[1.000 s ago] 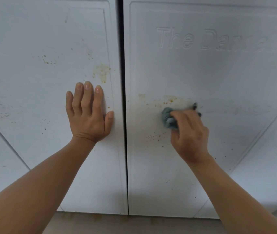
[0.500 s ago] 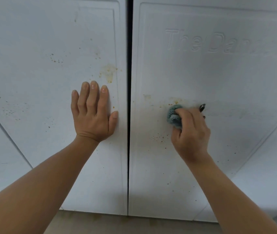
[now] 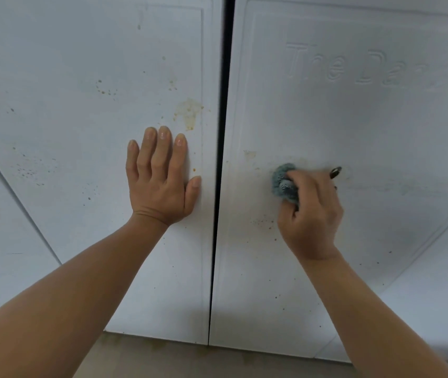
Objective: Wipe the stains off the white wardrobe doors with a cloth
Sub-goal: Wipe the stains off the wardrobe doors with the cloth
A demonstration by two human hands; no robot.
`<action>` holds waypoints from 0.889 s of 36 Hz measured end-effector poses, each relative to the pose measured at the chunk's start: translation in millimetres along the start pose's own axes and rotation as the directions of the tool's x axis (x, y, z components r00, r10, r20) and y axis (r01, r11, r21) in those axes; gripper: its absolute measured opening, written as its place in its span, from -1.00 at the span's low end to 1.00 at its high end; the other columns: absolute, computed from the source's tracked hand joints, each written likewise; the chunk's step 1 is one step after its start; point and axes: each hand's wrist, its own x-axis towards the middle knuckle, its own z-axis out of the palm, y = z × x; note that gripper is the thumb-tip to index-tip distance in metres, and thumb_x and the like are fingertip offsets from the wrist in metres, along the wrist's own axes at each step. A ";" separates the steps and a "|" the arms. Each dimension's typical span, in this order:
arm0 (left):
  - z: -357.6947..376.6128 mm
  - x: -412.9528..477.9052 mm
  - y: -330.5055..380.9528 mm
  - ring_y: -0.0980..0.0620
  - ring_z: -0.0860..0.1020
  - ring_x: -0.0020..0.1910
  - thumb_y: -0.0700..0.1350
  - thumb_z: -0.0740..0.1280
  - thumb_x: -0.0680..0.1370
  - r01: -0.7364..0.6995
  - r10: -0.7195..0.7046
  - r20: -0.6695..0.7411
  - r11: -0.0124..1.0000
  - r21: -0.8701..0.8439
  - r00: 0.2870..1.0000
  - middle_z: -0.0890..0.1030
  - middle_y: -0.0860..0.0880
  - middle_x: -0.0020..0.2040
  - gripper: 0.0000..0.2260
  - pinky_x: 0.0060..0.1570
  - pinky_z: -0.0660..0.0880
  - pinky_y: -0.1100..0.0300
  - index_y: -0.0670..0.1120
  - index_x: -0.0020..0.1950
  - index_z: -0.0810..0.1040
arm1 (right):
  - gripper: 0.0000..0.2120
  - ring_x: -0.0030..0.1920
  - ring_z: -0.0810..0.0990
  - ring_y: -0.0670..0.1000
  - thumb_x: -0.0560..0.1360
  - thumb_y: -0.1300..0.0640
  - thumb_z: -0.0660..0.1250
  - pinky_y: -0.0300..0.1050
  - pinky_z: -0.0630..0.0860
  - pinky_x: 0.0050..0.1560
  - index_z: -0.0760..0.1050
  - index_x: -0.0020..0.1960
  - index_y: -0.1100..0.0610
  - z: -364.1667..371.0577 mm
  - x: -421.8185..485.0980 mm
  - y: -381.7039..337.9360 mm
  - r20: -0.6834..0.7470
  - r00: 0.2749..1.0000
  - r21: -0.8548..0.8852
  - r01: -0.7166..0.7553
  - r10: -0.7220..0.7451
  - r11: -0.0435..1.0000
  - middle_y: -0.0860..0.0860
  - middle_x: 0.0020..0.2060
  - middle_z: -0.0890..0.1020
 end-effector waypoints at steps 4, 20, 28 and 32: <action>0.3 0.0 -0.3 -0.18 0.03 0.66 0.11 0.10 0.63 0.002 -0.002 -0.001 1.000 0.007 1.000 0.26 -0.27 0.55 -0.36 0.54 0.16 -0.29 -0.20 0.63 0.19 | -0.78 -0.13 0.58 0.12 0.45 0.45 0.25 -0.08 0.58 -0.18 0.61 0.01 0.36 -4.4 8.0 2.8 -0.042 0.998 0.084 -0.048 0.051 0.995 0.21 -0.13 0.62; 0.5 0.0 0.3 -0.18 0.04 0.66 0.12 0.10 0.64 0.004 -0.004 -0.013 1.000 0.022 1.000 0.26 -0.26 0.55 -0.37 0.56 0.15 -0.27 -0.21 0.62 0.22 | -0.89 -0.22 0.59 0.09 0.56 0.34 0.35 -0.08 0.47 -0.46 0.66 -0.03 0.27 -0.5 20.9 -11.1 0.126 0.959 -0.022 0.257 -0.252 0.966 0.09 -0.18 0.64; 1.4 -0.6 0.6 -0.19 0.06 0.66 0.11 0.10 0.63 -0.002 0.003 -0.019 1.000 0.025 1.000 0.27 -0.27 0.55 -0.37 0.55 0.16 -0.27 -0.20 0.63 0.21 | -0.91 -0.19 0.59 0.09 0.58 0.25 0.37 -0.07 0.47 -0.44 0.67 -0.01 0.21 6.5 37.5 -26.5 0.191 0.931 -0.031 0.321 -0.310 0.946 0.08 -0.18 0.62; -0.3 -0.1 1.0 -0.18 0.02 0.67 0.11 0.12 0.63 0.006 -0.006 -0.015 1.000 0.013 1.000 0.26 -0.27 0.54 -0.37 0.57 0.13 -0.26 -0.21 0.61 0.22 | -0.88 -0.25 0.56 0.10 0.60 0.27 0.36 -0.13 0.39 -0.42 0.69 -0.03 0.22 5.9 60.5 -33.1 -0.001 0.977 -0.042 0.211 -0.211 0.977 0.09 -0.23 0.61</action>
